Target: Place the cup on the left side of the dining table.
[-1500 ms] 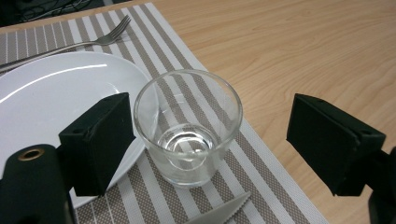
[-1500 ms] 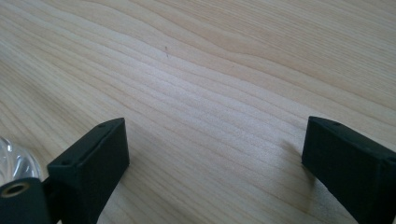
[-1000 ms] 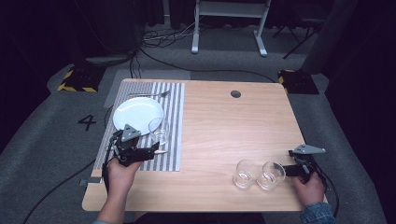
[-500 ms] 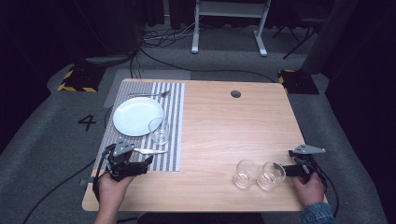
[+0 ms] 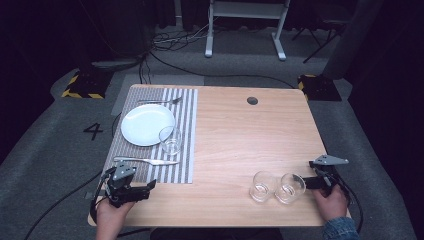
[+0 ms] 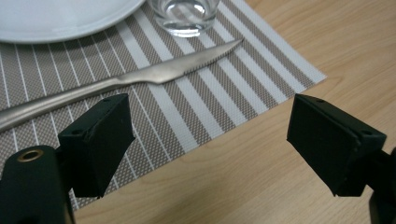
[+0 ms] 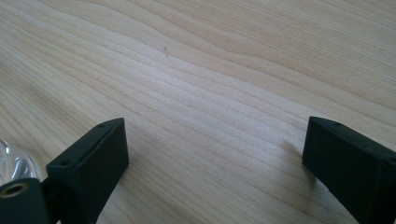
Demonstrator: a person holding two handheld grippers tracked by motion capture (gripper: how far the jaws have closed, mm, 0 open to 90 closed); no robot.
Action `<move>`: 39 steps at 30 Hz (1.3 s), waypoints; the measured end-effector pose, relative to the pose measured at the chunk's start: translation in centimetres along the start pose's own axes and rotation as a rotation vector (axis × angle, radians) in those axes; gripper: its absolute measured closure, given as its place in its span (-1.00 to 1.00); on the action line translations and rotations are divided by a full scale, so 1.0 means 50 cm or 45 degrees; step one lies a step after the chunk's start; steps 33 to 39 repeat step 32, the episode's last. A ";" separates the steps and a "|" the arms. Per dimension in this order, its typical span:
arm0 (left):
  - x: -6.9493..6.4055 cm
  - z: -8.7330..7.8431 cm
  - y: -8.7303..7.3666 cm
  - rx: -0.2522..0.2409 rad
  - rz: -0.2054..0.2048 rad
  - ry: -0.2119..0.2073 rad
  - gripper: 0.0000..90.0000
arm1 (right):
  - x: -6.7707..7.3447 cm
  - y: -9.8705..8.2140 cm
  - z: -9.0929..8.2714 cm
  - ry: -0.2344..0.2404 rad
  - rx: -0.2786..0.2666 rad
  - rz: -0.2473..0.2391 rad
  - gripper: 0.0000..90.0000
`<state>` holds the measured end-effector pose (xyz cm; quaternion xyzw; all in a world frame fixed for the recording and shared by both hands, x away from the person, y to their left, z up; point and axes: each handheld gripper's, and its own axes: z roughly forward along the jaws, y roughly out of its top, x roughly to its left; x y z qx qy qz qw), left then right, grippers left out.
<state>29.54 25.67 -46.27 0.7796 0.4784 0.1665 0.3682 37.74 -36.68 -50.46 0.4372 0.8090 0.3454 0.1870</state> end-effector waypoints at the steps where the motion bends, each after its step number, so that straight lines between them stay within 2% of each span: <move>1: 0.001 0.002 -0.004 0.015 -0.005 0.003 -0.68 | 0.000 0.000 0.000 0.001 0.001 -0.001 -0.84; 4: 0.006 0.003 -0.018 0.050 -0.004 0.014 -0.68 | 0.000 0.000 0.000 0.000 0.000 -0.001 -0.84; 7: 0.009 0.004 -0.032 0.061 -0.005 0.046 -0.68 | 0.000 0.000 0.000 0.001 0.000 -0.001 -0.84; 10: 0.009 0.011 -0.045 0.120 0.011 0.056 -0.67 | 0.000 0.000 0.000 0.001 0.001 -0.001 -0.84; 12: 0.009 0.014 -0.048 0.132 0.009 0.061 -0.67 | 0.000 0.000 0.000 0.001 0.000 -0.001 -0.84; 13: 0.009 0.019 -0.055 0.165 0.007 0.081 -0.67 | 0.000 0.000 0.000 0.001 0.001 -0.001 -0.84; 16: 0.011 0.029 -0.063 0.189 -0.004 0.108 -0.67 | 0.000 0.000 0.000 0.001 0.000 -0.001 -0.84; 20: 0.013 0.036 -0.071 0.138 -0.005 0.127 -0.72 | 0.000 0.000 0.000 0.000 0.000 -0.001 -0.84; 22: 0.016 0.040 -0.078 0.096 -0.003 0.108 -0.76 | 0.000 0.000 0.000 0.000 0.000 0.000 -0.84; 39: 0.016 0.041 -0.078 0.101 0.004 0.104 -0.81 | 0.000 0.000 0.000 0.000 0.000 0.000 -0.84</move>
